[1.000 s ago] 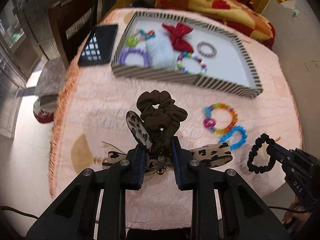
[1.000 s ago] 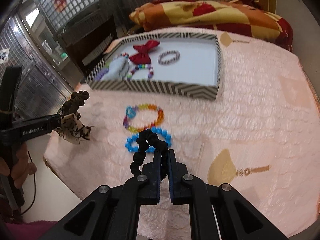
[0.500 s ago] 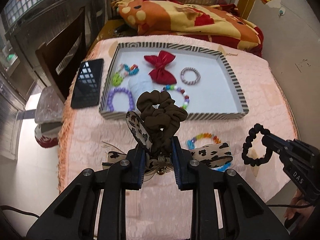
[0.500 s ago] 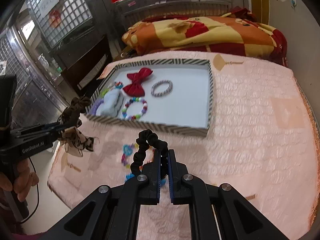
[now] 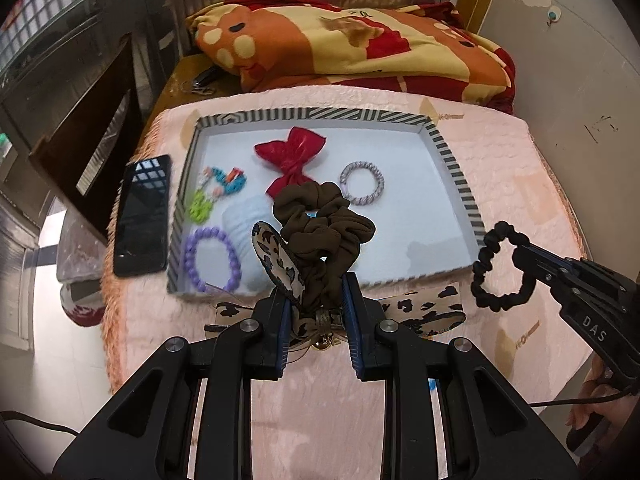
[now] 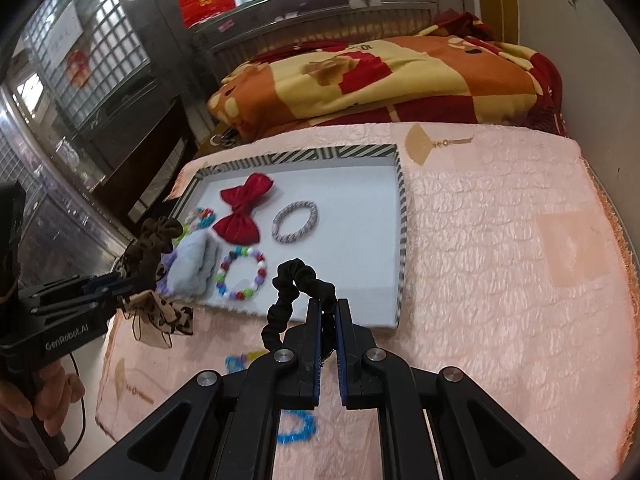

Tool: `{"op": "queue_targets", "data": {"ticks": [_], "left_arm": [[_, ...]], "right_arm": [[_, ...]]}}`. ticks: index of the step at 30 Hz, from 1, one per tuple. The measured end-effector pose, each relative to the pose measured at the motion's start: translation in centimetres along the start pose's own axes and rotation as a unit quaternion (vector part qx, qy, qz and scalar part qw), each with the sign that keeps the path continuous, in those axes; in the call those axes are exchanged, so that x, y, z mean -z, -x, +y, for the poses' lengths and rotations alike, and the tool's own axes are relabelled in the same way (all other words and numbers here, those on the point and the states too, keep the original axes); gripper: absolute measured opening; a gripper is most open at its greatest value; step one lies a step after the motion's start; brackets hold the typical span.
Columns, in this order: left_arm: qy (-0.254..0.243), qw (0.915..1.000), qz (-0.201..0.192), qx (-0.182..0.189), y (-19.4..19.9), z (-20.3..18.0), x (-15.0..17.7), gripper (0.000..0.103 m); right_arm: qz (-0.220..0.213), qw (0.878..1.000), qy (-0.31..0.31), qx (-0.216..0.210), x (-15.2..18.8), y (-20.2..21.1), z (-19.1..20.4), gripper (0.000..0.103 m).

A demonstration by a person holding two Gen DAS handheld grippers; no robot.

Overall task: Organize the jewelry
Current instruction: 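Carry both scrunchies into the striped tray and open both tools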

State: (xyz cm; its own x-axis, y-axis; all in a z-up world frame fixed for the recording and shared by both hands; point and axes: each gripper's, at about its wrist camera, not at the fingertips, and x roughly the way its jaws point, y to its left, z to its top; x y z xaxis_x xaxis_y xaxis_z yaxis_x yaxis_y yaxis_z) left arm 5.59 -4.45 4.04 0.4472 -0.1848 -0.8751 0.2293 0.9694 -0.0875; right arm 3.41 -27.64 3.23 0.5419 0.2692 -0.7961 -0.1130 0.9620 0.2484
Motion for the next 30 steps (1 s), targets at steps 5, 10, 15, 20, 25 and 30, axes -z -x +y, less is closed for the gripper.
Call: {"op": "queue_targets", "data": {"ticks": [5, 10, 15, 20, 25, 30], "left_arm": [[-0.012, 0.9999, 0.001, 0.004, -1.1, -0.5, -2.1, 0.022], [-0.022, 0.9998, 0.004, 0.001, -2.8, -0.6, -4.6, 0.022], [-0.020, 0.9998, 0.009, 0.002, -4.8, -0.2, -7.2, 0.022], [-0.021, 0.9997, 0.016, 0.001, -7.2, -0.3, -9.7, 0.022], [-0.012, 0.9993, 0.036, 0.002, -10.7, -0.3, -11.9, 0.022], [-0.007, 0.9986, 0.052, 0.001, -13.5, -0.2, -13.2, 0.023]], "right_arm": [[0.006, 1.000, -0.014, 0.009, -1.5, -1.7, -0.6, 0.006], [0.024, 0.999, -0.025, 0.010, -2.4, -4.3, -0.7, 0.006], [0.051, 0.998, -0.044, 0.003, -2.6, -6.9, -0.9, 0.006], [0.072, 0.996, -0.045, 0.004, -2.9, -9.1, -0.6, 0.006], [0.086, 0.995, -0.046, 0.004, -3.0, -10.4, -0.7, 0.006], [0.091, 0.995, -0.041, 0.012, -3.5, -11.3, -0.7, 0.006]]}}
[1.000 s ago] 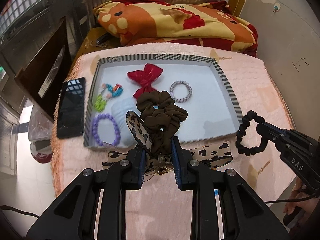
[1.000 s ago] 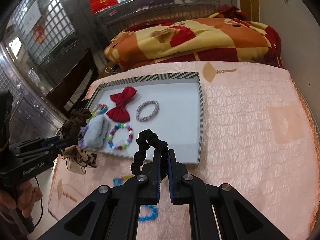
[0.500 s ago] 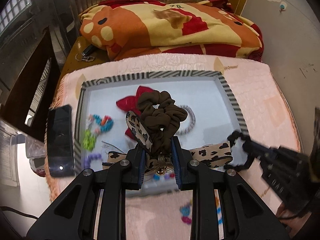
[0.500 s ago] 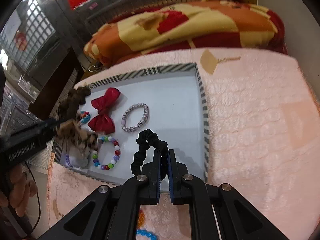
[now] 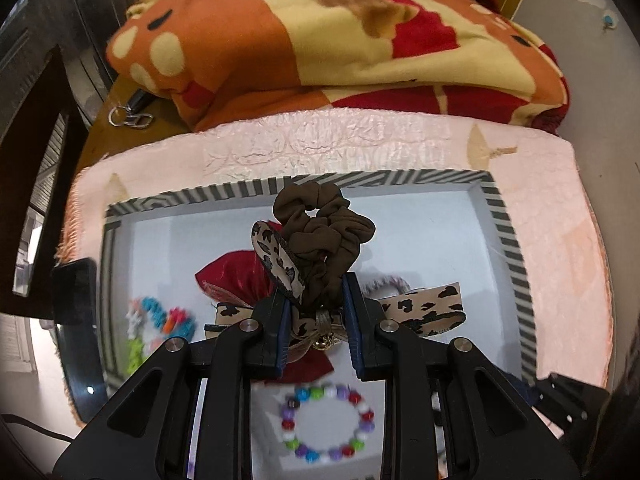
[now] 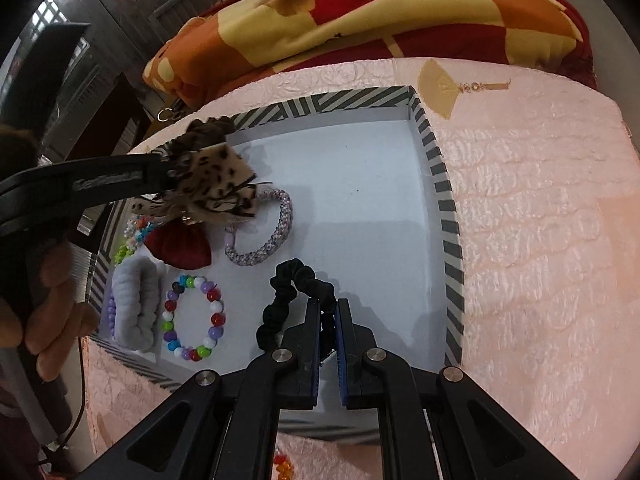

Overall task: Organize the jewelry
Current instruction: 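Carry both scrunchies into the striped tray and open both tools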

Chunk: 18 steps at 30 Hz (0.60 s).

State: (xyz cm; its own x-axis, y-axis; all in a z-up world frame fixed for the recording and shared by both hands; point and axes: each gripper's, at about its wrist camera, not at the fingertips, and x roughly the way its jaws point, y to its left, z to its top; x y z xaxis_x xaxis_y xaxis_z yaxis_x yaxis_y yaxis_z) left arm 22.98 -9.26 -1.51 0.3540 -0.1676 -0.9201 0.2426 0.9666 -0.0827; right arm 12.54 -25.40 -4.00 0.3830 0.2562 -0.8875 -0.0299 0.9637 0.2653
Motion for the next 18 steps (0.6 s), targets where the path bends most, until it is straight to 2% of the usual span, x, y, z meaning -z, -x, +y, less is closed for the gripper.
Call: {"op": "queue_targets", "data": {"ticks": [3, 5, 12, 14, 18], "left_arm": [[0.008, 0.9999, 0.012, -0.004, -1.4, 0.2, -0.5, 0.023], [0.007, 0.9998, 0.018, -0.006, -2.1, 0.4, -0.6, 0.023], [0.010, 0.9997, 0.022, -0.010, -2.8, 0.8, -0.7, 0.027], [0.014, 0.9996, 0.025, -0.006, -2.8, 0.9, -0.7, 0.036], [0.022, 0.9994, 0.027, 0.001, -2.2, 1.5, -0.7, 0.040]], "right_arm": [[0.005, 1.000, 0.002, 0.003, -0.1, -0.4, 0.0, 0.012], [0.003, 1.000, -0.004, 0.000, -0.2, -0.5, -0.1, 0.028], [0.000, 1.000, 0.000, 0.000, -0.5, -0.1, 0.1, 0.031], [-0.004, 1.000, -0.003, -0.001, -0.5, 0.3, -0.1, 0.035], [-0.012, 1.000, -0.006, -0.003, -0.5, 1.0, -0.3, 0.037]]}}
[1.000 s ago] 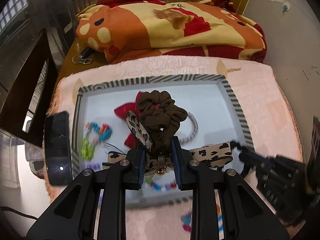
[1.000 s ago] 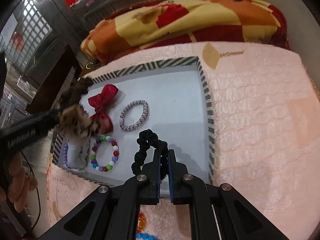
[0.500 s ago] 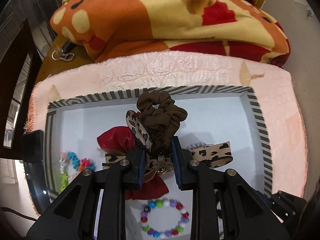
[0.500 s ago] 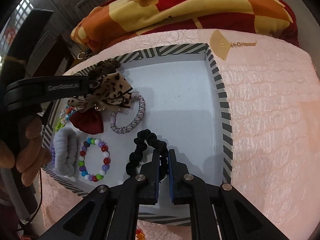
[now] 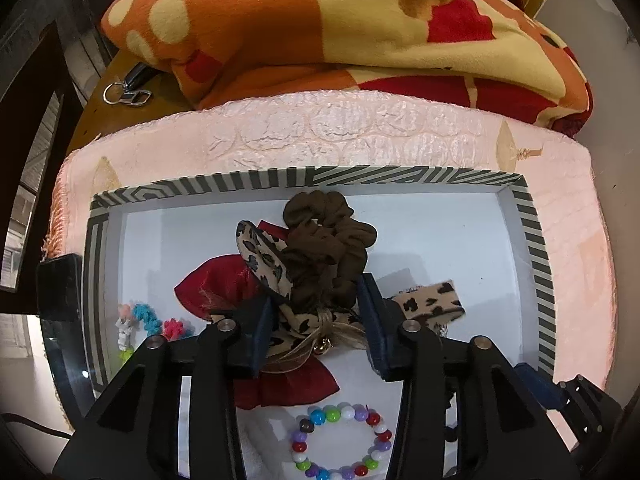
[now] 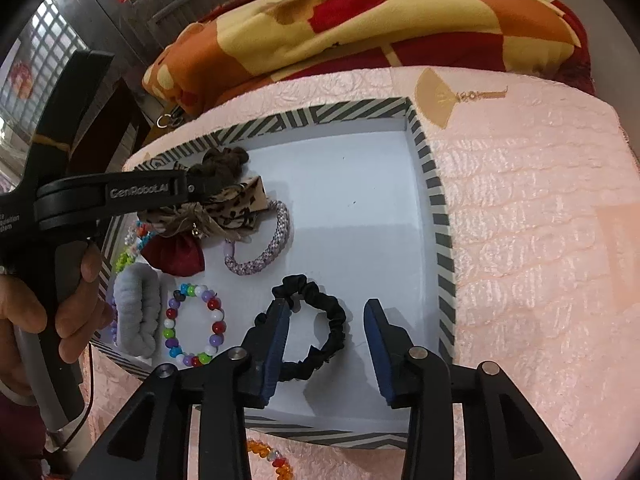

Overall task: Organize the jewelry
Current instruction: 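Carry both scrunchies into the striped tray and open both tools, then withdraw both tools from the tray back over the remaining bracelets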

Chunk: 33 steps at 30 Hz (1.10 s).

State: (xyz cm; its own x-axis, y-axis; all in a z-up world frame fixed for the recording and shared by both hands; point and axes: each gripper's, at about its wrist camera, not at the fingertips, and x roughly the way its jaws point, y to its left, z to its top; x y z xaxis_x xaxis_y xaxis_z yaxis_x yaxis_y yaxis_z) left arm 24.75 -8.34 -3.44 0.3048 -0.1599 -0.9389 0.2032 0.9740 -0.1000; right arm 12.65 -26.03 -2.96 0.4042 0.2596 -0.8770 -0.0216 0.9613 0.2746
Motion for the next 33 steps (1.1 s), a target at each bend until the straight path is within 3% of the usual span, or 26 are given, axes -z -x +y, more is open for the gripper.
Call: {"op": "queue_targets", "data": {"ticks": [5, 12, 33], "left_arm": [[-0.003, 0.9998, -0.021, -0.003, 2.2, 0.5, 0.7, 0.048], [-0.009, 0.9981, -0.052, -0.032, 5.2, 0.2, 2.6, 0.049], [0.000, 0.9953, -0.081, -0.053, 9.9, 0.1, 11.9, 0.049]], "right_arm": [[-0.011, 1.000, -0.011, -0.003, 0.2, 0.7, -0.2, 0.038], [-0.027, 1.000, -0.013, 0.003, 0.7, 2.0, 0.2, 0.041], [-0.045, 0.999, 0.006, -0.005, 5.9, 6.2, 2.4, 0.044]]}}
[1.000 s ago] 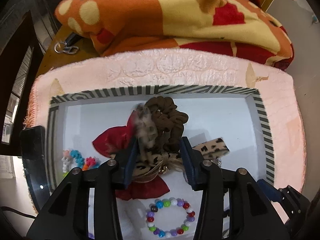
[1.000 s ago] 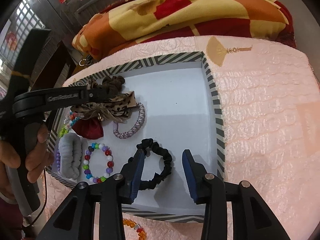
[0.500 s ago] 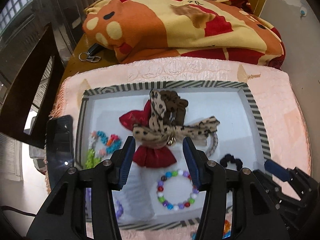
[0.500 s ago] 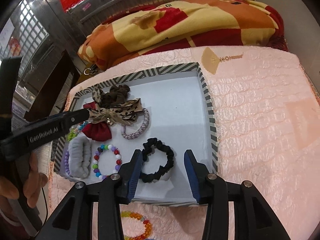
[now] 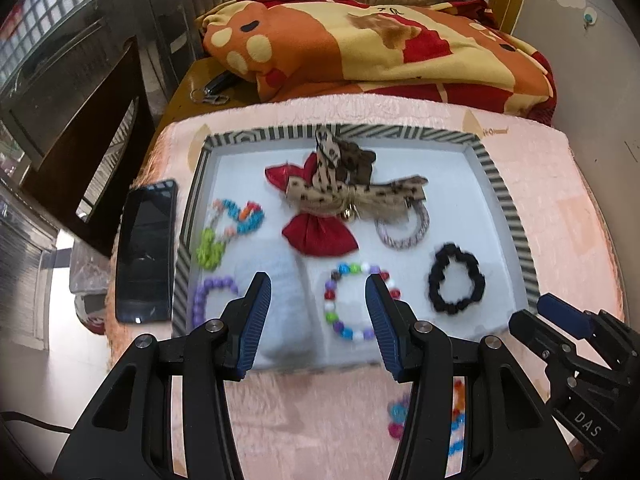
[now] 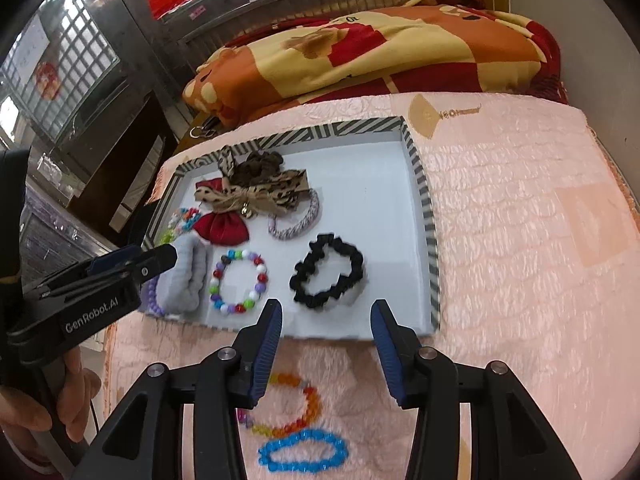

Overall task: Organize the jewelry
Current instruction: 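Withdraw both tools from the tray back over the remaining bracelets, then move both open tools toward the rainbow and blue bead bracelets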

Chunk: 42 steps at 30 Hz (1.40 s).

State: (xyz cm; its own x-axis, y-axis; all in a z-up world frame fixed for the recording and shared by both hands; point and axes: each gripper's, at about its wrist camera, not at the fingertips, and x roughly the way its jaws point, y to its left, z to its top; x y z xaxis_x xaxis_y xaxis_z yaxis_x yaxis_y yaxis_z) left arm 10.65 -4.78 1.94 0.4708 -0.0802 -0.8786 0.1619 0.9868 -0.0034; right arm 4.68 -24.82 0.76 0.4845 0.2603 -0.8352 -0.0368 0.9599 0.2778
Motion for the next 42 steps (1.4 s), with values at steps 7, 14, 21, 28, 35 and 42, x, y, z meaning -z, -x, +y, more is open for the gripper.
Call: {"op": "queue_targets", "data": {"ticks": [7, 14, 21, 28, 35, 42], "left_arm": [[0.010, 0.9999, 0.000, -0.013, 1.4, -0.4, 3.1, 0.049], [0.016, 0.9997, 0.003, -0.019, 2.8, -1.1, 6.2, 0.049], [0.021, 0.9995, 0.004, -0.021, 4.1, -2.0, 9.0, 0.049], [0.028, 0.9993, 0.010, -0.024, 4.7, -2.3, 11.2, 0.049], [0.043, 0.9986, 0.021, -0.024, 4.8, -2.0, 12.9, 0.049], [0.049, 0.9983, 0.018, -0.027, 5.4, -1.8, 13.7, 0.049]], "right_arm": [[0.002, 1.000, 0.007, -0.003, 2.6, 1.5, -0.1, 0.046], [0.008, 1.000, 0.018, -0.001, 5.3, 3.1, -0.3, 0.046], [0.015, 0.999, 0.035, 0.001, 7.6, 4.5, -0.6, 0.046], [0.025, 0.999, 0.044, 0.008, 9.6, 5.3, -1.5, 0.047], [0.031, 0.999, 0.039, 0.011, 10.9, 5.7, -2.6, 0.047], [0.032, 0.998, 0.054, 0.003, 11.2, 5.8, -1.8, 0.047]]}}
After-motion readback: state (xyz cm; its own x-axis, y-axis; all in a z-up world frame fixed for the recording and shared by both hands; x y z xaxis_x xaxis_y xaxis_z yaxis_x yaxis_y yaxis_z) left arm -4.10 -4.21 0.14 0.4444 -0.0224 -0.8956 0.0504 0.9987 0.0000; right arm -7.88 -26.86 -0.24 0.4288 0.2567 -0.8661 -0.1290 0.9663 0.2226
